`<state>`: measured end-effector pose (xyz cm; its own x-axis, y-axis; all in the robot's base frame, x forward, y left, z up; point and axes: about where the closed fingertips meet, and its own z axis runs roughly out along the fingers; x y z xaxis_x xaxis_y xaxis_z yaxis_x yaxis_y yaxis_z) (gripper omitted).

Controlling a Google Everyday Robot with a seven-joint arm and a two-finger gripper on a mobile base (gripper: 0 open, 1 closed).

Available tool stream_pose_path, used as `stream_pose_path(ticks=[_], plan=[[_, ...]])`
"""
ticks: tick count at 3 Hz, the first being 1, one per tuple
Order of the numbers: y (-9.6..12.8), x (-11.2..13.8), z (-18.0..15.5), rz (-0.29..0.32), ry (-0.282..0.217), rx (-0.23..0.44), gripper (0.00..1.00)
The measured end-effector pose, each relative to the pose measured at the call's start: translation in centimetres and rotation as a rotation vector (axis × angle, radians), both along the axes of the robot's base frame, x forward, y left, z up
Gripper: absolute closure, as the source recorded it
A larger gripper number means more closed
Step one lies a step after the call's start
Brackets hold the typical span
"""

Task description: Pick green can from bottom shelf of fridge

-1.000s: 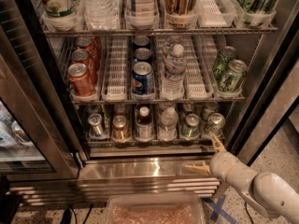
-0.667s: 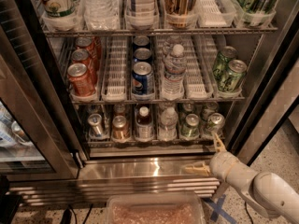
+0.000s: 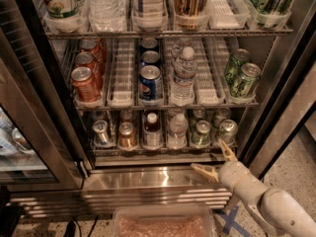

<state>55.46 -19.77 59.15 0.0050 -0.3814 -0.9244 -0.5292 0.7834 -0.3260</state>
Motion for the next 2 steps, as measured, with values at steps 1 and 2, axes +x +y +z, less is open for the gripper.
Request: stream_pose_path(ticks=[1,2], plan=[[-0.40,0.34,0.16,-0.049,-0.049,0.001,0.36],[-0.64,0.76,0.44,-0.088,-0.098,-0.009,0.40]])
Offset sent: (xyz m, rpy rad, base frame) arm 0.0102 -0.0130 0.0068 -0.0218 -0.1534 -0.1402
